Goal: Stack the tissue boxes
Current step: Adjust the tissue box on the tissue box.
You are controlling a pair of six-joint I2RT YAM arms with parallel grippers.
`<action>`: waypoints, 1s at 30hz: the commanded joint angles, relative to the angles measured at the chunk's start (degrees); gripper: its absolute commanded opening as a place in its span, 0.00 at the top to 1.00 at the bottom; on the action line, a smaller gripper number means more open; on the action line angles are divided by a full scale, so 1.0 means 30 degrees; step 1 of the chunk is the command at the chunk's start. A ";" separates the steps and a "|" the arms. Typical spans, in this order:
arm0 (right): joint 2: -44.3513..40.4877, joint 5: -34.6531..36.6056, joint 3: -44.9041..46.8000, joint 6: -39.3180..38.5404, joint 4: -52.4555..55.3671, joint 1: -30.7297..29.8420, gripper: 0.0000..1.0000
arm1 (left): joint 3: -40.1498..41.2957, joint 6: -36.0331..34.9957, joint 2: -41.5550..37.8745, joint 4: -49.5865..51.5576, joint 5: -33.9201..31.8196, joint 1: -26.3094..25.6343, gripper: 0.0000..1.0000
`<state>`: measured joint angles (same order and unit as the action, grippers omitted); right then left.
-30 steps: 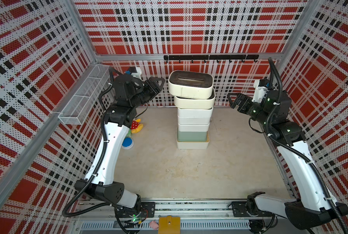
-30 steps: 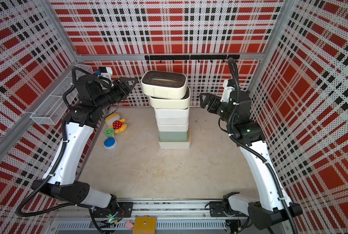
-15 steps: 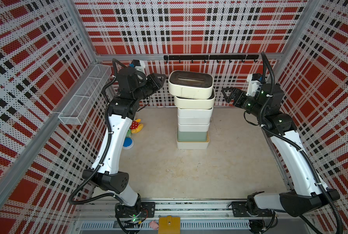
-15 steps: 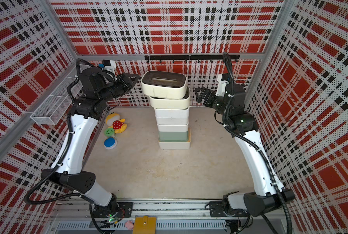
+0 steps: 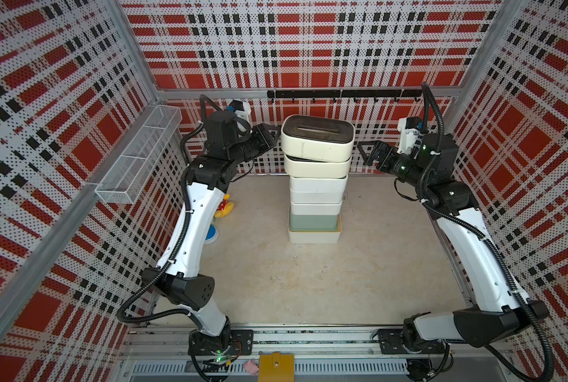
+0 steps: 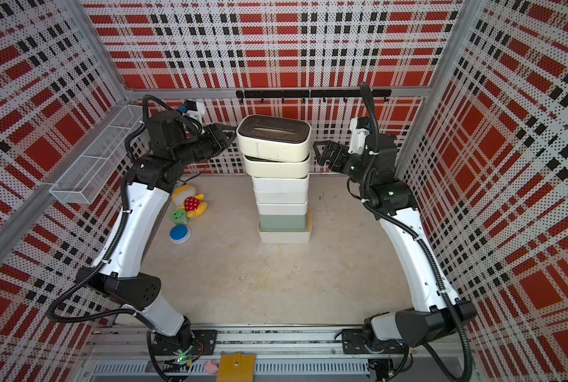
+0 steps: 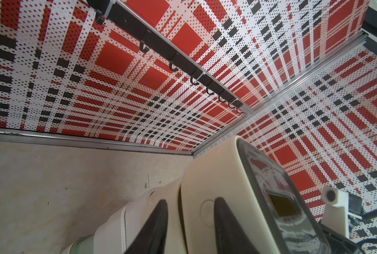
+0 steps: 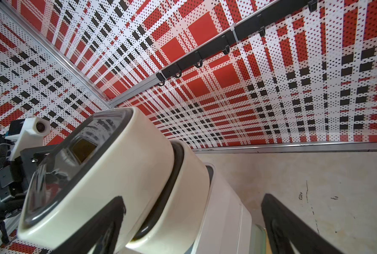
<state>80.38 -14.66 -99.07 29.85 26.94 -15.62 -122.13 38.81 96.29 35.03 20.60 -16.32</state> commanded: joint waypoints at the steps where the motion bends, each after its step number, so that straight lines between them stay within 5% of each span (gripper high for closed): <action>1: 0.0215 -0.0266 -0.0765 -0.0152 -0.0745 0.0049 0.00 | -0.0453 -0.0424 -0.0424 0.0152 -0.0114 -0.0218 0.61; 30: 0.0656 -0.0275 -0.0787 0.0042 -0.0923 0.0055 0.00 | 0.1901 -0.0455 -0.2529 -0.0514 -0.1000 -0.0861 0.59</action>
<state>82.35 -14.92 -100.66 30.06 26.96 -15.14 -116.60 38.09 90.17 34.50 17.54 -18.83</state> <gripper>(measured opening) 0.998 0.408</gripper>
